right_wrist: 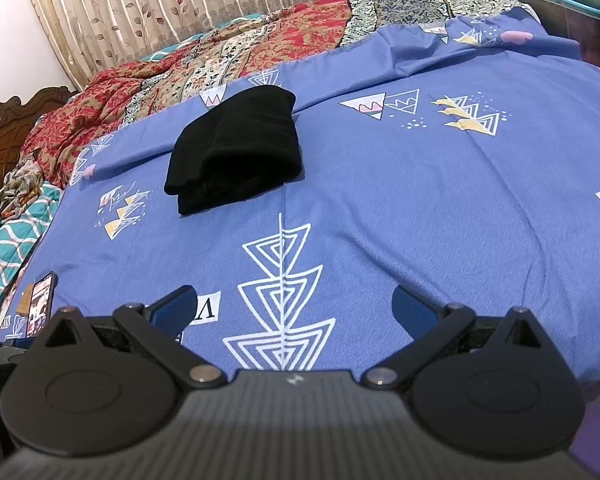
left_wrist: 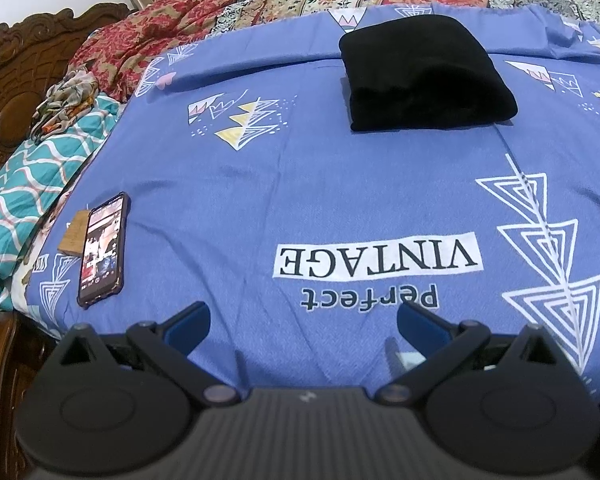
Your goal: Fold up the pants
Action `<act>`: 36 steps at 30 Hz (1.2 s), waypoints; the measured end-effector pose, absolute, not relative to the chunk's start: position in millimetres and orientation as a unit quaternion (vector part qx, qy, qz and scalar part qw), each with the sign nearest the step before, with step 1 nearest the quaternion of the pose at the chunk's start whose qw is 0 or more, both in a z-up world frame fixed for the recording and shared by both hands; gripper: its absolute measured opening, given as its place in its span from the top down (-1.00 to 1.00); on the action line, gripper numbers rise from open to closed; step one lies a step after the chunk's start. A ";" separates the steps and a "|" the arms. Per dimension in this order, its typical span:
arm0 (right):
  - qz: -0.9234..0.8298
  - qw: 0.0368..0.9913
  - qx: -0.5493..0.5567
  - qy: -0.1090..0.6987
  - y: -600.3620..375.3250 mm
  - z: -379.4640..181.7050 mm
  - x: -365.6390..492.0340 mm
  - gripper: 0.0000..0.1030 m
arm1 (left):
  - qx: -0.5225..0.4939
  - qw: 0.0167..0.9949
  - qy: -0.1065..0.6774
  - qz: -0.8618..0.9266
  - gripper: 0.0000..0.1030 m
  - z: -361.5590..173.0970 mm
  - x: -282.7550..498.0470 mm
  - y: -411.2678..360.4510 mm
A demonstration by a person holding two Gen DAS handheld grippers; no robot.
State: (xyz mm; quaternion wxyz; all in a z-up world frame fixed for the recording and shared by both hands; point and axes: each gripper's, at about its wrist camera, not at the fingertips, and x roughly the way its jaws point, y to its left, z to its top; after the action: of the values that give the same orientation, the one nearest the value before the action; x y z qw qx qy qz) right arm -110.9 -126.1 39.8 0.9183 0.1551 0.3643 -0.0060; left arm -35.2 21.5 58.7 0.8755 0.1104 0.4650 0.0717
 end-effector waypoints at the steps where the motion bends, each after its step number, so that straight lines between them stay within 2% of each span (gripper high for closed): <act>1: -0.006 0.918 0.155 0.364 -126.3 39.8 -111.0 -1.00 | 0.110 0.875 0.465 0.072 -1.00 58.6 -35.3 21.5; 36: -0.008 0.918 0.157 0.364 -125.6 37.7 -111.5 -1.00 | 0.115 0.874 0.467 0.069 -1.00 54.8 -35.5 20.3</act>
State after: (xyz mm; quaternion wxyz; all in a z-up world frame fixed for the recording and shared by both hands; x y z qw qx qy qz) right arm -111.5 -125.6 37.7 0.9180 0.1573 0.3640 -0.0081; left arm -35.5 20.3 54.8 0.8739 0.1146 0.4674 0.0688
